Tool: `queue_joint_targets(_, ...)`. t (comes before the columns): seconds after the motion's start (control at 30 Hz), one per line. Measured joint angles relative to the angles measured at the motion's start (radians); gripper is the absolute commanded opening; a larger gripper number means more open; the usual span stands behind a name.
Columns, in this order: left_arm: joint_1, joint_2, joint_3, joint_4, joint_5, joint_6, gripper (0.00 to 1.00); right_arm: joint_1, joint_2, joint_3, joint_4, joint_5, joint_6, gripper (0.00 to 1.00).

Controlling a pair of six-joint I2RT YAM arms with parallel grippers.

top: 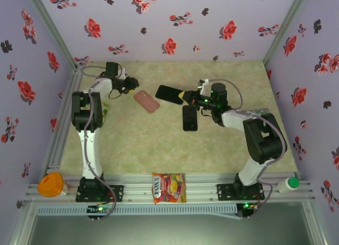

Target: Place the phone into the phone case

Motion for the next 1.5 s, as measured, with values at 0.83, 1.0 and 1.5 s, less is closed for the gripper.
queue_joint_targets(0.83, -0.056, -0.066, -0.193, 0.147, -0.008, 0.034, 0.4, 0.0, 0.002, -0.012, 0.017, 0.001, 0.025, 0.0)
queue_joint_targets(1.0, -0.085, -0.125, -0.296, 0.198, -0.019, 0.031, 0.4, 0.0, -0.026, -0.054, 0.015, 0.002, 0.022, 0.0)
queue_joint_targets(1.5, -0.193, -0.268, -0.56, 0.377, -0.03, -0.084, 0.4, 0.0, -0.061, -0.132, -0.043, 0.001, -0.031, 0.0)
